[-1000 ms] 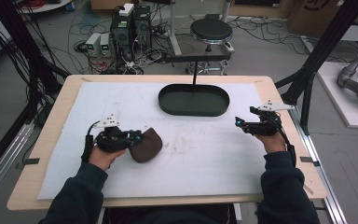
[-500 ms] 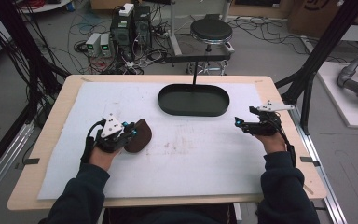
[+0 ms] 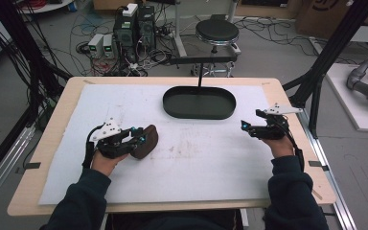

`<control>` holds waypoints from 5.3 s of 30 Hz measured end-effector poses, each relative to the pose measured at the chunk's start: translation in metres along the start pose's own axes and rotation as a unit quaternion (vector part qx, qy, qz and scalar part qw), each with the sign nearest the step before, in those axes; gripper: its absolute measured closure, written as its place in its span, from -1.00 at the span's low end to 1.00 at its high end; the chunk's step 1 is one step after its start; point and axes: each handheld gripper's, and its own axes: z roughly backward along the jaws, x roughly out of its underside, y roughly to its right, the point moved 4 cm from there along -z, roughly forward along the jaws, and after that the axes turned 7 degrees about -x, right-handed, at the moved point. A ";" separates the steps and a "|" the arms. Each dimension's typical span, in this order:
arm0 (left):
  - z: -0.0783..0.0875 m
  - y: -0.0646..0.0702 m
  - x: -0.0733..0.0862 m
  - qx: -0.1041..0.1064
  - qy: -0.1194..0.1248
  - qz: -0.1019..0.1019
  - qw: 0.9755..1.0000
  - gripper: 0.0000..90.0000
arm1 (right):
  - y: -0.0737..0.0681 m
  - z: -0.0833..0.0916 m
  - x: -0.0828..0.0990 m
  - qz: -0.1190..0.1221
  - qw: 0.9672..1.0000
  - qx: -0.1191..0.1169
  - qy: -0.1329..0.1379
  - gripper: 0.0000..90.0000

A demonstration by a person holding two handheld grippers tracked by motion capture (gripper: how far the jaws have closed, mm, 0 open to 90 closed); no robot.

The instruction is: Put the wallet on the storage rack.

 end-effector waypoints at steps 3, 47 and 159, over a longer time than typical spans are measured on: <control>-0.001 -0.002 0.002 -0.007 0.003 0.010 1.000 0.16 | 0.000 0.000 0.000 0.000 1.000 -0.001 -0.001 -0.54; -0.001 0.004 0.001 0.046 0.003 0.033 0.998 0.33 | -0.177 -0.182 -0.092 0.090 0.974 -0.208 -0.020 -0.50; -0.171 -0.047 -0.067 -0.065 -0.110 0.076 0.989 -0.49 | 0.004 0.002 0.011 0.026 1.000 0.007 -0.014 -0.52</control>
